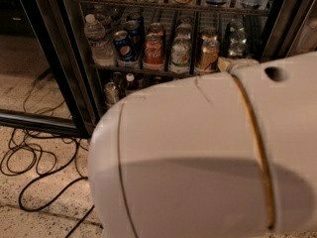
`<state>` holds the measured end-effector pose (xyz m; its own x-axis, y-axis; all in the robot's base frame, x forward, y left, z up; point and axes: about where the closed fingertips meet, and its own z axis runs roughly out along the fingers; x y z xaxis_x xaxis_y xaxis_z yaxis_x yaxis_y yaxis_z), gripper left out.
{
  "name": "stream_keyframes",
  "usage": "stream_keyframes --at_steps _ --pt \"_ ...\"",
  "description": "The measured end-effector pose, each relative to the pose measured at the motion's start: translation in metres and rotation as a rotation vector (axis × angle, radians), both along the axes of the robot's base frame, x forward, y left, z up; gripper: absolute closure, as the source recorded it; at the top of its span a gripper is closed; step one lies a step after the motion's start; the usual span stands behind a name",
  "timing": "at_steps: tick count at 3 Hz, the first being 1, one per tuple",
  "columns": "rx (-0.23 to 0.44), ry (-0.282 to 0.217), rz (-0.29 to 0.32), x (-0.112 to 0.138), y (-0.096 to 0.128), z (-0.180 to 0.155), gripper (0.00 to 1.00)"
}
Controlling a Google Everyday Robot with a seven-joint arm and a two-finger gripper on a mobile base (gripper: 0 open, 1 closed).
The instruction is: Pick green can from middle shelf of fridge
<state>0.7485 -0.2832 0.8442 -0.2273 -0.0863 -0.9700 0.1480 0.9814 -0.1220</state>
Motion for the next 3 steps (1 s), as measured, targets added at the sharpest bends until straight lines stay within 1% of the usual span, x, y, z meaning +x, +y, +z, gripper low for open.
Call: stream_keyframes --at_steps 3 --pt "-0.004 0.001 -0.007 0.0015 0.0007 -0.0033 0.3"
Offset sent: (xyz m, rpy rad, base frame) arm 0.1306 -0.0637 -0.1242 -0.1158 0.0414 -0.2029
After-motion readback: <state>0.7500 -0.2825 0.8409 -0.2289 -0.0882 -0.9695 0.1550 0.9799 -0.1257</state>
